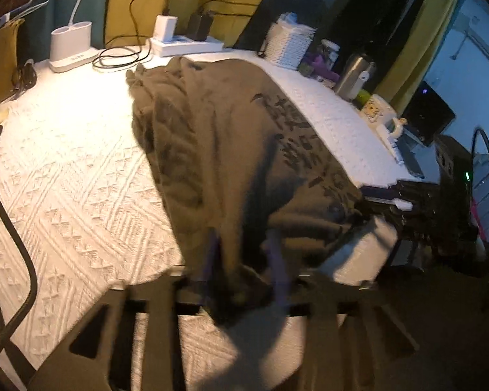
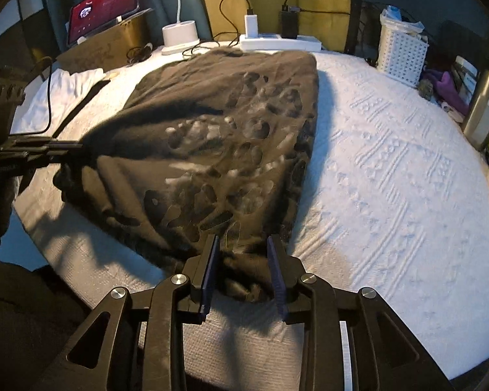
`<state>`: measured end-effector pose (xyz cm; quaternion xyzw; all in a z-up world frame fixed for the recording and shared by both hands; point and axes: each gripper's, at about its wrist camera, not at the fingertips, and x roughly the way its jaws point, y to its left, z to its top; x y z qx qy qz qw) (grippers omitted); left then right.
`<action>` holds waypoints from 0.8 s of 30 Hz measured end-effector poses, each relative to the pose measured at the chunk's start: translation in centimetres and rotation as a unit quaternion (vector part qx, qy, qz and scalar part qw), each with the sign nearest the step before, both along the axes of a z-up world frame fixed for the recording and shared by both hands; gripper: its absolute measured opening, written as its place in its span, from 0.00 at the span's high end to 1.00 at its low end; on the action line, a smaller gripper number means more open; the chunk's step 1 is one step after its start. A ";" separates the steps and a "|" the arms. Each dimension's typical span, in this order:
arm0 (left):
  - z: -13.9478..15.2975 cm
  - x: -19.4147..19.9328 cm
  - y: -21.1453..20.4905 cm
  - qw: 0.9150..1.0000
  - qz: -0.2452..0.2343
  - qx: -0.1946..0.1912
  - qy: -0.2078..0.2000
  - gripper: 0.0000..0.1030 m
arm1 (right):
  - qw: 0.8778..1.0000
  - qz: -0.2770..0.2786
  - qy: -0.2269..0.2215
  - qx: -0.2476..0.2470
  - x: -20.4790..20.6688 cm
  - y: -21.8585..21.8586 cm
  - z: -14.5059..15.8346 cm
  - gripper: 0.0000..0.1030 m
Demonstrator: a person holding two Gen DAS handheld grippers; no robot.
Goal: Fold small clothes
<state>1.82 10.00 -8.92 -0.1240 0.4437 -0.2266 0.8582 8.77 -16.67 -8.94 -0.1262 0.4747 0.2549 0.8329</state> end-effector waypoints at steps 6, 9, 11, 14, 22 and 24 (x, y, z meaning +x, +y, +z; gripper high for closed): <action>-1.1 -0.2 -1.8 1.000 -0.014 0.017 0.010 0.57 | 0.999 0.027 -0.039 0.022 1.0 2.0 1.7 0.68; -1.1 -0.5 -2.0 0.999 -0.013 0.027 0.011 0.57 | 0.999 0.040 -0.015 0.010 1.3 3.0 0.1 0.67; -1.2 -0.8 -2.0 0.999 -0.014 0.034 0.013 0.57 | 0.999 0.047 -0.009 -0.007 0.9 3.2 -0.9 0.67; -1.0 -1.2 -2.0 0.999 -0.015 0.045 0.016 0.57 | 0.999 0.045 -0.016 -0.009 0.1 2.9 -1.0 0.65; 2.4 -0.4 0.1 0.999 0.014 0.045 -0.020 0.57 | 0.999 0.051 -0.004 -0.014 -0.3 1.5 0.2 0.64; 2.9 0.7 0.4 0.998 0.025 0.052 -0.030 0.57 | 0.999 0.047 -0.016 -0.011 -0.1 1.2 1.2 0.61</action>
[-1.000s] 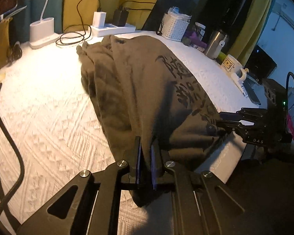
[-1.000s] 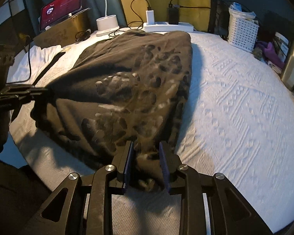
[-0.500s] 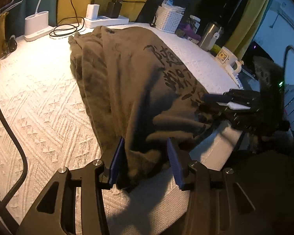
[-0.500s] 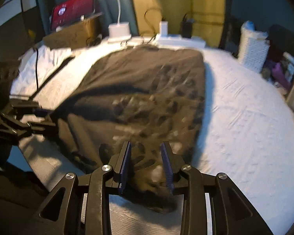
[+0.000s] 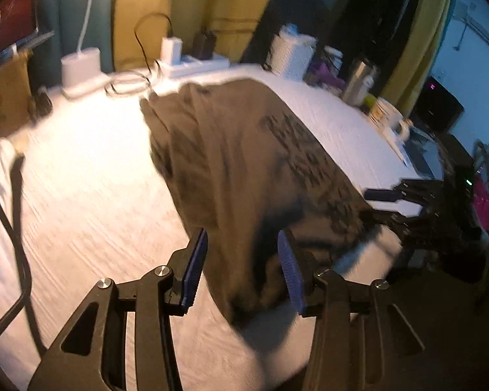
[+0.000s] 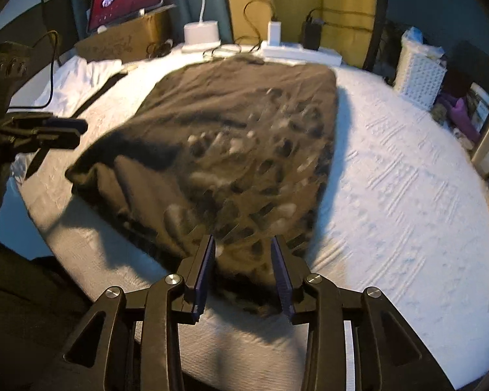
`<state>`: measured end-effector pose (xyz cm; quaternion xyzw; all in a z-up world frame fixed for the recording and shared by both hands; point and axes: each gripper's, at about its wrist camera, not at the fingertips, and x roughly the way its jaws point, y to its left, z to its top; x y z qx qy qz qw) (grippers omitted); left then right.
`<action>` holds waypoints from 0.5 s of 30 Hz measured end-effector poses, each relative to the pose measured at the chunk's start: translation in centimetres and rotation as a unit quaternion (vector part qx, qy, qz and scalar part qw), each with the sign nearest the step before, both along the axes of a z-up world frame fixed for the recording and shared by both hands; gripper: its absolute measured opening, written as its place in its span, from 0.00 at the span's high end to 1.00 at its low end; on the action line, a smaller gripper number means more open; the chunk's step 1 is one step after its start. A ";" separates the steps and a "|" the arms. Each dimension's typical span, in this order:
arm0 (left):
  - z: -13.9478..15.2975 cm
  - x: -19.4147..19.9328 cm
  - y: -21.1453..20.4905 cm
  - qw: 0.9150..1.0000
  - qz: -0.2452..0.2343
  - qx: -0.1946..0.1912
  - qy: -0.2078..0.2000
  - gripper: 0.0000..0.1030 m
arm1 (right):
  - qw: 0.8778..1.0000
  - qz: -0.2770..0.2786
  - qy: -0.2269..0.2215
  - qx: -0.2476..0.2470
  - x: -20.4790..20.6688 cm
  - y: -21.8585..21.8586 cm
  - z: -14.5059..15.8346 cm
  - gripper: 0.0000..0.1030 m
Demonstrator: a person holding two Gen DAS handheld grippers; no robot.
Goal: Fold small clothes
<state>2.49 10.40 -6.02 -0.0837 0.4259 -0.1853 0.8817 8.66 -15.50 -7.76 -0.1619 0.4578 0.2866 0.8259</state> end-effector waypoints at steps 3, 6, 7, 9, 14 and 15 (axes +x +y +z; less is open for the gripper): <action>0.2 2.8 0.0 1.000 0.016 0.020 -0.015 0.57 | 1.000 -0.007 -0.013 0.007 1.2 -0.5 0.8 0.57; -0.2 5.7 -0.8 0.999 0.018 0.037 -0.016 0.57 | 1.000 -0.012 -0.017 0.009 2.4 -0.4 0.9 0.57; -0.2 6.5 -1.1 0.999 0.014 0.044 -0.018 0.57 | 1.000 -0.014 -0.018 0.010 2.9 -0.4 0.9 0.57; -0.3 8.0 -2.2 0.998 0.003 0.065 -0.028 0.57 | 1.000 -0.016 -0.018 0.015 3.7 -0.4 0.9 0.57; -1.1 11.1 -4.1 0.995 -0.008 0.098 -0.018 0.57 | 0.999 -0.026 -0.017 0.028 6.5 -0.4 0.7 0.57; -1.2 11.7 -4.4 0.995 -0.012 0.101 -0.012 0.57 | 0.999 -0.028 -0.016 0.031 6.8 -0.4 0.8 0.57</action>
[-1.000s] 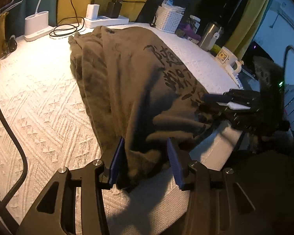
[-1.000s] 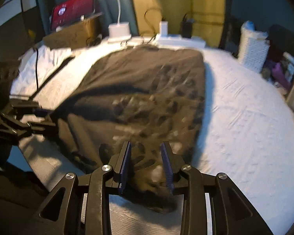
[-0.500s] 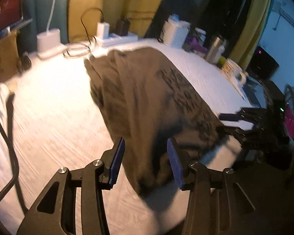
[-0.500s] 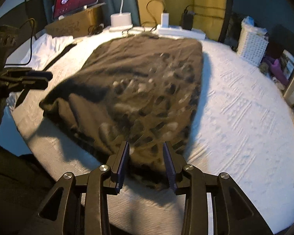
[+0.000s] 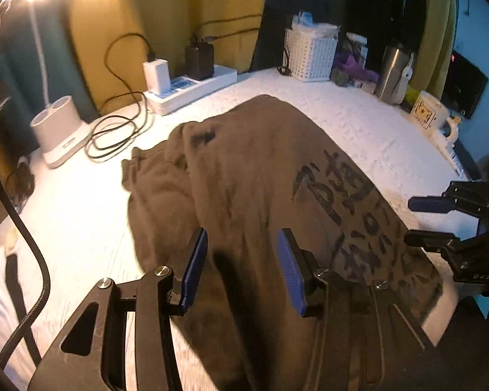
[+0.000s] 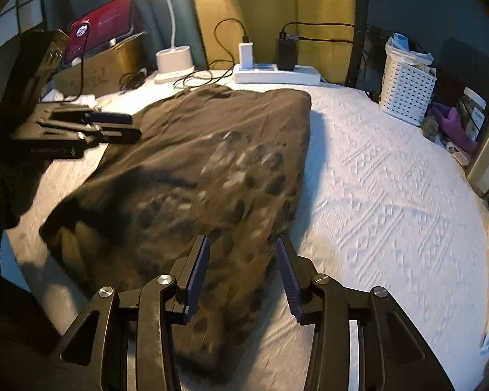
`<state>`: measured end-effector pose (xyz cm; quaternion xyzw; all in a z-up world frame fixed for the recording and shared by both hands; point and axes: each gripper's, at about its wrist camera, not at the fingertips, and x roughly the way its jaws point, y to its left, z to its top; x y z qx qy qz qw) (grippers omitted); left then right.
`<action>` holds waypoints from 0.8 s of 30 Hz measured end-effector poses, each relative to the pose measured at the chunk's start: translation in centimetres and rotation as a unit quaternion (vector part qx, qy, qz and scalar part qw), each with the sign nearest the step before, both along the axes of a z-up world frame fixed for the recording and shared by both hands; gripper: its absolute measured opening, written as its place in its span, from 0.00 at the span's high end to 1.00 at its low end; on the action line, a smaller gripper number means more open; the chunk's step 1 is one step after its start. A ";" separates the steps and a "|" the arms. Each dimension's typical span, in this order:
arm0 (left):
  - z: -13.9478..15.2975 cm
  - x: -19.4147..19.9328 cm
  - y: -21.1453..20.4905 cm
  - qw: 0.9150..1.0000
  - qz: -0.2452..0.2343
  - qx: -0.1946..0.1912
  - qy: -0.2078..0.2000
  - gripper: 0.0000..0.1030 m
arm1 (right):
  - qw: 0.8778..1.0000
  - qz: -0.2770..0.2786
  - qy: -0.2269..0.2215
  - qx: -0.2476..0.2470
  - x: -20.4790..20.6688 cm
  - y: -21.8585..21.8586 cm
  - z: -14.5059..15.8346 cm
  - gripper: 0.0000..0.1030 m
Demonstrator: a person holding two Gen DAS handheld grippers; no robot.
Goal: Fold small clothes
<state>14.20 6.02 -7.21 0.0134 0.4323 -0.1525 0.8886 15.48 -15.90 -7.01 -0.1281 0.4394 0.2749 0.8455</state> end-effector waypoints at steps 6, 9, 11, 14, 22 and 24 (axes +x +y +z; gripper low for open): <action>-1.6 2.0 -0.5 0.999 0.001 0.043 0.027 0.57 | 1.000 -0.004 0.012 0.016 3.0 0.0 -0.5 0.57; -2.8 2.6 0.2 0.998 0.012 0.038 0.050 0.57 | 1.000 0.005 0.023 0.014 3.8 0.4 -1.4 0.57; -3.1 2.5 0.7 0.998 0.018 0.041 0.046 0.54 | 0.999 0.010 0.031 0.009 4.2 0.6 -2.0 0.57; -3.2 2.5 1.3 0.998 0.024 0.033 0.046 0.54 | 0.999 0.008 0.036 -0.001 4.5 0.3 -2.7 0.56; -2.6 2.0 2.1 0.997 0.051 0.052 0.028 0.54 | 0.999 -0.003 0.038 -0.001 4.7 -0.4 -3.1 0.54; -2.7 1.9 2.4 0.997 0.054 0.046 0.030 0.54 | 0.999 -0.004 0.037 -0.003 4.5 -0.5 -3.1 0.53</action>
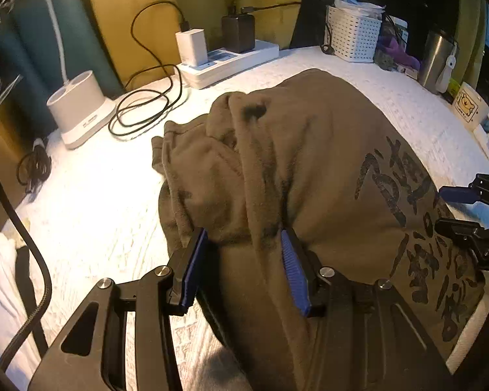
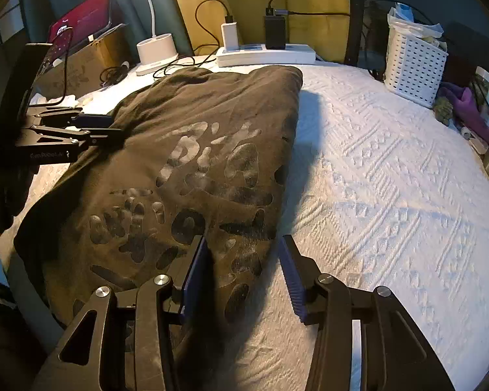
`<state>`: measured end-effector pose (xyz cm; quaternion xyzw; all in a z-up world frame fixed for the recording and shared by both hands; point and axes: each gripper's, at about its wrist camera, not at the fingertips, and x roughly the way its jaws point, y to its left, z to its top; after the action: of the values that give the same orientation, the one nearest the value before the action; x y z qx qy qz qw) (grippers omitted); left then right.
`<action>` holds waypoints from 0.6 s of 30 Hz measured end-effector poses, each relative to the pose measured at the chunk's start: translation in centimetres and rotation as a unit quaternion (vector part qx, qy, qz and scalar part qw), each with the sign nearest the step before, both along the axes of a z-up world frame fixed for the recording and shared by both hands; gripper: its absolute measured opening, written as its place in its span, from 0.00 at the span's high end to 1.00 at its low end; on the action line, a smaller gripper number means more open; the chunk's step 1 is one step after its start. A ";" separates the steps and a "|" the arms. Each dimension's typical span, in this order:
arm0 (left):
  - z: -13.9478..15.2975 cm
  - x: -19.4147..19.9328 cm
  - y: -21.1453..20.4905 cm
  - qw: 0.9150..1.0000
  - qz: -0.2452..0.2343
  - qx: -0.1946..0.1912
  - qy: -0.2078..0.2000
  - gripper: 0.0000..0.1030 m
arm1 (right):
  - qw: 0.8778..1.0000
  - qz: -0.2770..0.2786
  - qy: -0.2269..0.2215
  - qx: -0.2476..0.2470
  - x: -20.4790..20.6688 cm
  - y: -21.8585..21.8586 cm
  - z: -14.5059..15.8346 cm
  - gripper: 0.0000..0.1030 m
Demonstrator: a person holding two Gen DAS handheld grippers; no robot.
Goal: Fold small clothes
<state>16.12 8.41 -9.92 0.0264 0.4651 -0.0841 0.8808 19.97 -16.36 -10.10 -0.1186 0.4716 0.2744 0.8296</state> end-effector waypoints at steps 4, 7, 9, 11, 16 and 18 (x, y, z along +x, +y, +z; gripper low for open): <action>1.2 -0.8 0.1 1.000 0.005 -0.011 -0.013 0.54 | 1.000 -0.005 0.000 -0.004 -0.2 -0.1 0.0 0.53; 2.3 -1.8 0.4 0.999 0.002 -0.037 -0.025 0.54 | 1.000 -0.008 0.000 -0.007 -0.6 -0.2 0.1 0.52; 2.6 -2.4 0.9 0.998 0.007 -0.058 -0.025 0.54 | 1.000 -0.009 0.000 -0.005 -0.8 -0.3 0.2 0.52; 2.6 -2.8 1.4 0.997 0.018 -0.066 -0.021 0.54 | 1.000 -0.011 -0.001 -0.003 -0.9 -0.2 0.3 0.52; 2.4 -3.3 2.6 0.995 0.045 -0.084 -0.021 0.46 | 1.000 -0.008 -0.006 -0.001 -0.7 -0.3 0.9 0.50; 2.4 -3.3 3.1 0.994 0.058 -0.089 -0.024 0.44 | 1.000 -0.008 -0.010 -0.001 -0.4 -0.3 1.3 0.47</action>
<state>12.84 11.55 -7.50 -0.0768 0.4349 -0.0736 0.8942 19.60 -16.67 -8.85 -0.1179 0.4647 0.2663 0.8362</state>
